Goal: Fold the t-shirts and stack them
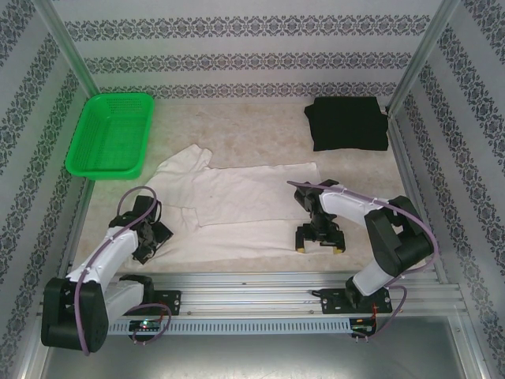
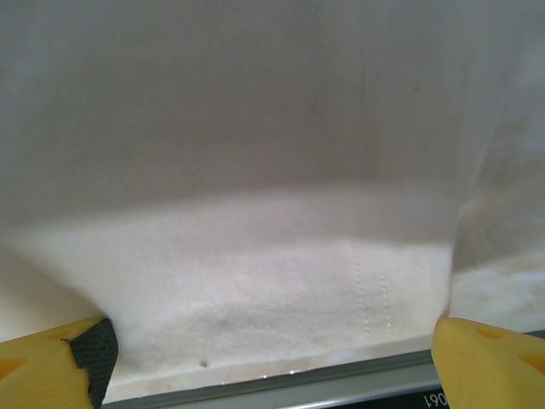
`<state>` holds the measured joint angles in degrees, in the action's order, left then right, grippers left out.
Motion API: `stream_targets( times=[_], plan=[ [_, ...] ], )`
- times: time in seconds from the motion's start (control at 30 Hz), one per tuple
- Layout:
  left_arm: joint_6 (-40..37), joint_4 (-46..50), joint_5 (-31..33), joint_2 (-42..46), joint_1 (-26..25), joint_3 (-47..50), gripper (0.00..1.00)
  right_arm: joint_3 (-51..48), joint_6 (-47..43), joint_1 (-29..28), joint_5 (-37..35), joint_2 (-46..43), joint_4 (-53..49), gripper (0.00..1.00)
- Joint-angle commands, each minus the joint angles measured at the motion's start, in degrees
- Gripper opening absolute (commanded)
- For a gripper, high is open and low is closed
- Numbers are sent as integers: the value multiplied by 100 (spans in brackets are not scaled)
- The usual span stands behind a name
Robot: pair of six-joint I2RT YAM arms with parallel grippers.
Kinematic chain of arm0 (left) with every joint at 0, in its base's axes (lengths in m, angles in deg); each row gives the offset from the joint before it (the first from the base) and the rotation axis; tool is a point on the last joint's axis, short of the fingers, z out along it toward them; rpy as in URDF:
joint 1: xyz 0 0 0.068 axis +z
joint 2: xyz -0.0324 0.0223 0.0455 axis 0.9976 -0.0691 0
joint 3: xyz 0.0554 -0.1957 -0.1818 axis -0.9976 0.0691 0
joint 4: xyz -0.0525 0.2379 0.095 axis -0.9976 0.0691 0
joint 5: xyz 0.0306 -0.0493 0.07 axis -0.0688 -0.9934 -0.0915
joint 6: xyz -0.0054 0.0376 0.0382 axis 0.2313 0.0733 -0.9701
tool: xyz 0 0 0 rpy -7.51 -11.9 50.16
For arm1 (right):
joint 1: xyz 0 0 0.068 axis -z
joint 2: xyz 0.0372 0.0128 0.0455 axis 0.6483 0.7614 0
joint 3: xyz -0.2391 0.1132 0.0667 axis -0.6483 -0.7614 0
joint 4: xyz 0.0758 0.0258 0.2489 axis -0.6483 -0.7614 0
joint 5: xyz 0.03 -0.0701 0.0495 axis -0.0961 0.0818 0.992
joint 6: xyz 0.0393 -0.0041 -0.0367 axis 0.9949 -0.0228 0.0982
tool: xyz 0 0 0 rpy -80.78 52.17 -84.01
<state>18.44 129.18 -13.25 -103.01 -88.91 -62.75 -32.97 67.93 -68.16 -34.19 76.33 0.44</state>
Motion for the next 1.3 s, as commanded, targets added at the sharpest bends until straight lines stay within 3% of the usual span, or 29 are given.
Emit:
stream_targets(
  times=[0.0,0.1,0.27,0.37,0.47,0.63,0.93,1.07,1.27],
  plan=[
    [49,792,36,235,33,-264,85,-24,202,-116,-156,-337,-381,96],
    [-37,835,123,259,33,-633,97,244,181,-91,-272,-523,-589,97],
    [-299,893,85,-175,24,-1559,100,1032,96,11,-446,-920,-1142,98],
    [-489,955,100,-431,3,-2241,100,1607,-130,376,-395,-1130,-1279,98],
    [-899,686,-59,-965,-71,-3053,100,2223,-588,1197,-7,-1030,-898,98],
    [-1921,413,-688,-2757,-162,-5023,100,3653,-1317,2326,573,260,-447,96],
    [-3407,1000,-827,-5491,-126,-8334,99,5572,-1478,2595,1162,2645,321,80],
    [-3651,984,-622,-6067,-65,-8945,98,5929,-1471,2590,1160,3187,479,73],
    [-3591,502,-559,-6566,115,-9001,95,6260,-1642,2560,954,3732,392,66]
  ],
)
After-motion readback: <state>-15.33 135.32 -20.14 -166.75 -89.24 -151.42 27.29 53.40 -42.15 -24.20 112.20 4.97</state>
